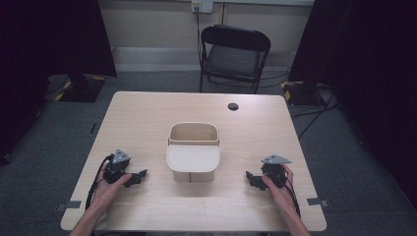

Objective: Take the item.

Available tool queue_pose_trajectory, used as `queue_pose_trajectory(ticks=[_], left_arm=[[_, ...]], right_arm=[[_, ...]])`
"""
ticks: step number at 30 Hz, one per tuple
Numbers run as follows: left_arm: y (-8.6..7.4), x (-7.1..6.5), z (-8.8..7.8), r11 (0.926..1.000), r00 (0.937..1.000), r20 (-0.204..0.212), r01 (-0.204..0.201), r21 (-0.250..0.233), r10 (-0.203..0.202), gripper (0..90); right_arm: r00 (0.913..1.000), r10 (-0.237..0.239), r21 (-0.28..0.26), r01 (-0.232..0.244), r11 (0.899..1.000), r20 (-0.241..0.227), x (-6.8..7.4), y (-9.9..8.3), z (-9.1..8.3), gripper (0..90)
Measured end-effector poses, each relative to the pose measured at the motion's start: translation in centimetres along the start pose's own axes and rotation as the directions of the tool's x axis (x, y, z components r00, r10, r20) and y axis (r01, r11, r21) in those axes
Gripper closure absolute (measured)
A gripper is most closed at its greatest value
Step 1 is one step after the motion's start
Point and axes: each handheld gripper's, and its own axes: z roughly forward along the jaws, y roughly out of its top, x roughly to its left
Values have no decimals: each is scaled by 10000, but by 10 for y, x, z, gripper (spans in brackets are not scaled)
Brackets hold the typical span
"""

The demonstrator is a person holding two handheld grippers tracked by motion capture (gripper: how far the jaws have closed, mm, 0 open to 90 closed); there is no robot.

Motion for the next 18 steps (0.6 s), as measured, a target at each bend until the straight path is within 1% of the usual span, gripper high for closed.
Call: queue_pose_trajectory(ticks=[2, 3, 4, 6, 7, 10, 11, 12, 13, 14, 15, 16, 17, 18], left_arm=[[1, -1, 0, 10000, 9998, 167, -58, -4, 58, 162], [1, -1, -1, 9999, 9998, 172, -126, -15, 126, 162], [2, -3, -1, 9999, 9997, 241, 0, -146, 3, 162], [2, -3, -2, 9998, 9996, 257, -59, -189, 64, 162], [4, -4, -3, 9995, 9993, 357, -69, -316, 80, 162], [5, -5, -5, 9989, 9990, 424, -107, -458, 126, 162], [7, -7, -7, 9980, 9986, 482, -173, -616, 203, 162], [7, -7, -7, 9980, 9986, 482, -173, -616, 203, 162], [8, -9, -8, 9967, 9979, 619, -141, -795, 191, 162], [8, -9, -8, 9967, 9979, 619, -141, -795, 191, 162], [10, -10, -11, 9953, 9972, 688, -217, -947, 282, 162], [10, -10, -11, 9953, 9972, 688, -217, -947, 282, 161], [12, -13, -13, 9929, 9967, 771, -178, -1175, 270, 161], [13, -14, -14, 9915, 9959, 858, -181, -1289, 293, 161]], right_arm=[[10000, 0, -1, 0, 10000, 1, 0, 0, 0, 128], [10000, 0, 0, 0, 10000, 2, 0, 0, 0, 128], [10000, 0, -1, 0, 10000, 2, 0, 0, 0, 128], [10000, -1, -1, 1, 10000, 2, 0, 0, 0, 128], [10000, 2, 0, -2, 10000, 2, 0, 0, 0, 128], [10000, 0, 0, 0, 10000, 2, 0, 0, 0, 128], [10000, -1, -1, 1, 10000, 1, 0, 0, 0, 128], [10000, -1, -1, 1, 10000, 1, 0, 0, 0, 128], [10000, 0, 0, 0, 10000, 4, 0, 0, 0, 128], [10000, 0, 0, 0, 10000, 4, 0, 0, 0, 128], [10000, -3, 0, 3, 10000, 2, 0, 0, 0, 128], [10000, -3, 0, 3, 10000, 2, 0, 0, 0, 128], [10000, 1, 1, -1, 10000, 2, 0, 0, 0, 127], [10000, -1, 0, 1, 10000, 3, 0, 0, 0, 128]])
